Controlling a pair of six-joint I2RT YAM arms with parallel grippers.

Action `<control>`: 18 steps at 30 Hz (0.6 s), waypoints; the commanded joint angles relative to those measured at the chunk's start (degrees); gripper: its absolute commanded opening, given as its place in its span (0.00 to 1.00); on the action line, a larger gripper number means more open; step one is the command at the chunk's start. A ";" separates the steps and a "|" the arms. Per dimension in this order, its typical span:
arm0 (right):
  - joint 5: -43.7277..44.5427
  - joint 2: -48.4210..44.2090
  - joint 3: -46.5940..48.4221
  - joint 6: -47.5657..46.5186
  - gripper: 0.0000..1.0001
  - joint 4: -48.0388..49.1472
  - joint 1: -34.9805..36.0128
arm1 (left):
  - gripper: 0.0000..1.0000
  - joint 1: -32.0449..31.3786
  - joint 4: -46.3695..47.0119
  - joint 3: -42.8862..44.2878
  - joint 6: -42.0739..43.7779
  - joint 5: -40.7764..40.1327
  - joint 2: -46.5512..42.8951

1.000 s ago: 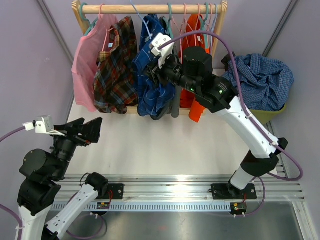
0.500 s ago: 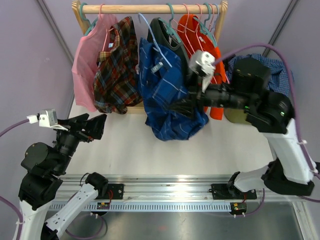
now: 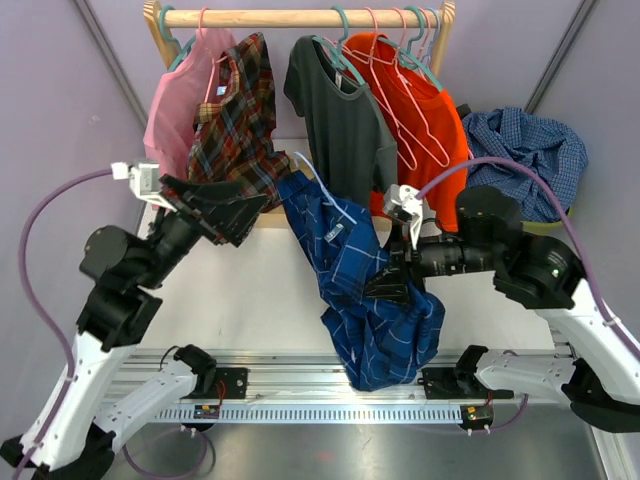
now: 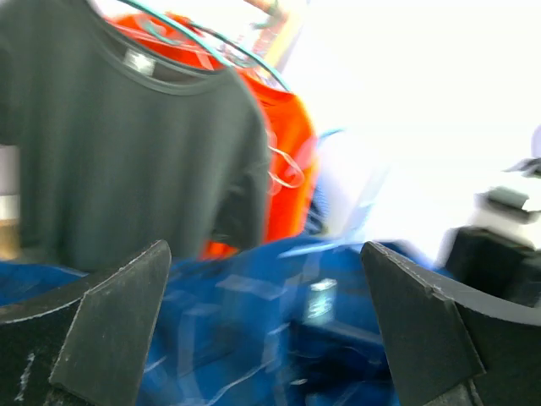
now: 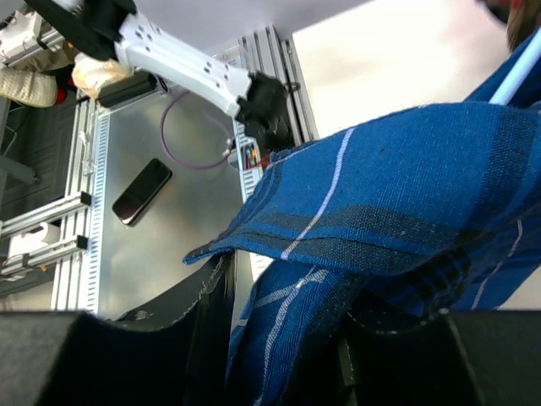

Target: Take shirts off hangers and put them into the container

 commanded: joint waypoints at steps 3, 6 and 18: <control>0.09 -2.42 -2.76 2.73 0.00 8.14 -0.05 | 0.99 -11.72 11.56 0.14 -0.31 2.04 5.68; 0.01 -2.51 -3.29 2.73 0.00 8.75 -0.05 | 0.99 -20.44 9.45 2.86 4.88 -5.34 9.55; -1.66 -3.57 -5.66 4.40 0.00 11.04 -0.05 | 0.99 -23.78 13.13 1.72 5.24 -14.67 15.44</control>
